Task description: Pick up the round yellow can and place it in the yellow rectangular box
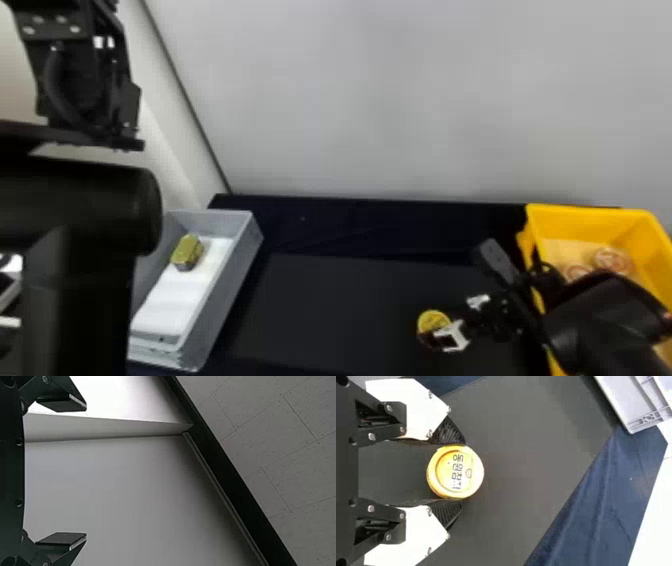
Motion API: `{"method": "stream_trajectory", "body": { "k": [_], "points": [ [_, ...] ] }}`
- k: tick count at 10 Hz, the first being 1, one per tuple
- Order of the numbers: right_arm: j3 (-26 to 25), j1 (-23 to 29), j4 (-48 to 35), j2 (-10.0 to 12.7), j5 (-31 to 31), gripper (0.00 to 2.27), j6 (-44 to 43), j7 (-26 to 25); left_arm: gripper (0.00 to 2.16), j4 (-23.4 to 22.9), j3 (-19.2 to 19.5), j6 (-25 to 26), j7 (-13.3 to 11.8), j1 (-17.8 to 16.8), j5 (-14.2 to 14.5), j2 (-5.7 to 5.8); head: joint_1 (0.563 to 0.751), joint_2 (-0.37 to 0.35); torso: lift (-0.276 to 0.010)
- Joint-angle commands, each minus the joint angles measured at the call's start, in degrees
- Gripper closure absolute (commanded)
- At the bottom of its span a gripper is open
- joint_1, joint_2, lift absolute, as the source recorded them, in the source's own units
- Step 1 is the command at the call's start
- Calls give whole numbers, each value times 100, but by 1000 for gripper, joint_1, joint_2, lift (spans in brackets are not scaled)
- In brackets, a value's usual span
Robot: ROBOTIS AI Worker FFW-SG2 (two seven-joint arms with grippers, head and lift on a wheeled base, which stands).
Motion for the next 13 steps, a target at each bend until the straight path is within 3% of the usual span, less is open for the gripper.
{"method": "stream_trajectory", "body": {
  "k": [1, 3, 6, 10, 13],
  "points": [
    [-274, 422, -1304, -179, 183, 665, 812, 256, 131, -56, 75, 3, -3, 102, 7, 17, 694, 223, 0],
    [-600, 650, -2552, -381, 596, 665, 1577, 660, 131, -108, 110, 82, -3, 146, 7, 43, 694, 223, 0],
    [-1233, 624, -3642, -618, 1572, 664, 2201, 1161, 131, -170, 92, 241, -20, 110, 7, 96, 694, 223, 0],
    [-2209, 607, -3905, -935, 1985, 665, 2359, 1240, 131, -214, 66, 381, -29, 14, 7, 140, 694, 223, 0],
    [-2859, 809, -3756, -1084, 2012, 665, 2236, 1109, 131, -223, 75, 373, -29, -13, -10, 78, 694, 223, 0]
  ]
}}
